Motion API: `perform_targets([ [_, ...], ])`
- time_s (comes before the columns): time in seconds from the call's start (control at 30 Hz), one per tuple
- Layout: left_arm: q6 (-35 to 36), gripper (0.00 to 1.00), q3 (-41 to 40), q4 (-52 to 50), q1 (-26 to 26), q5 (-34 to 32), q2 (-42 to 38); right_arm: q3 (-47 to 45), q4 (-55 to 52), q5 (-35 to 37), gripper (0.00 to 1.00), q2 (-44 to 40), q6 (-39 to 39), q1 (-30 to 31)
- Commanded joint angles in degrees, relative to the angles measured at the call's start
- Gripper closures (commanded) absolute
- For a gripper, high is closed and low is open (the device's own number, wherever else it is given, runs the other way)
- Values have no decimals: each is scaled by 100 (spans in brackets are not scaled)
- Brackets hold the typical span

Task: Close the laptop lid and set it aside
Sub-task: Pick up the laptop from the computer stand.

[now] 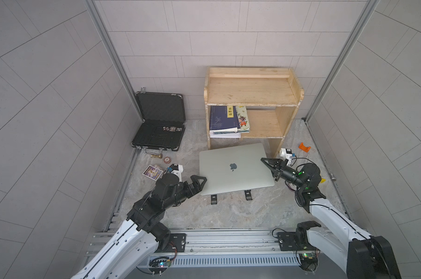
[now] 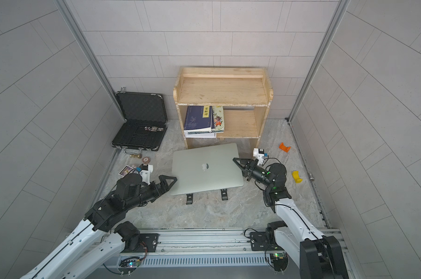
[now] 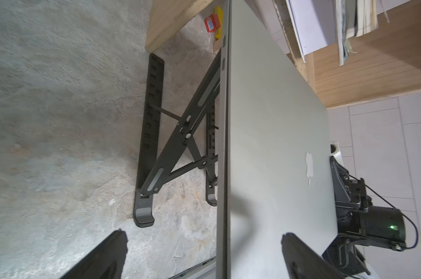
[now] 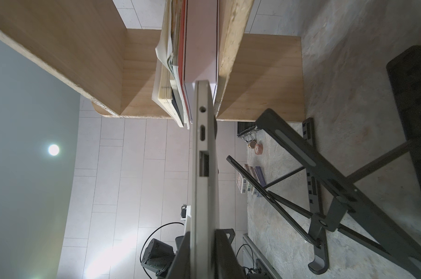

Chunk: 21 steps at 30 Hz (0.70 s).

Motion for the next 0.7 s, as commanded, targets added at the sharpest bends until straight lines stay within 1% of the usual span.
perform_targets([
  [0.0, -335, 1, -137, 730, 36, 373, -59, 257, 770, -51, 100, -322, 443, -21],
  [0.1, -525, 6, -196, 1110, 37, 632, -67, 271, 616, -44, 100, -443, 422, -24],
  [0.53, -987, 48, -53, 1574, 40, 1238, -52, 499, -688, -14, 100, -1060, 25, -26],
  [0.67, -1089, 64, 69, 1649, 39, 1411, 50, 686, -1239, 13, 100, -1242, -180, -19],
])
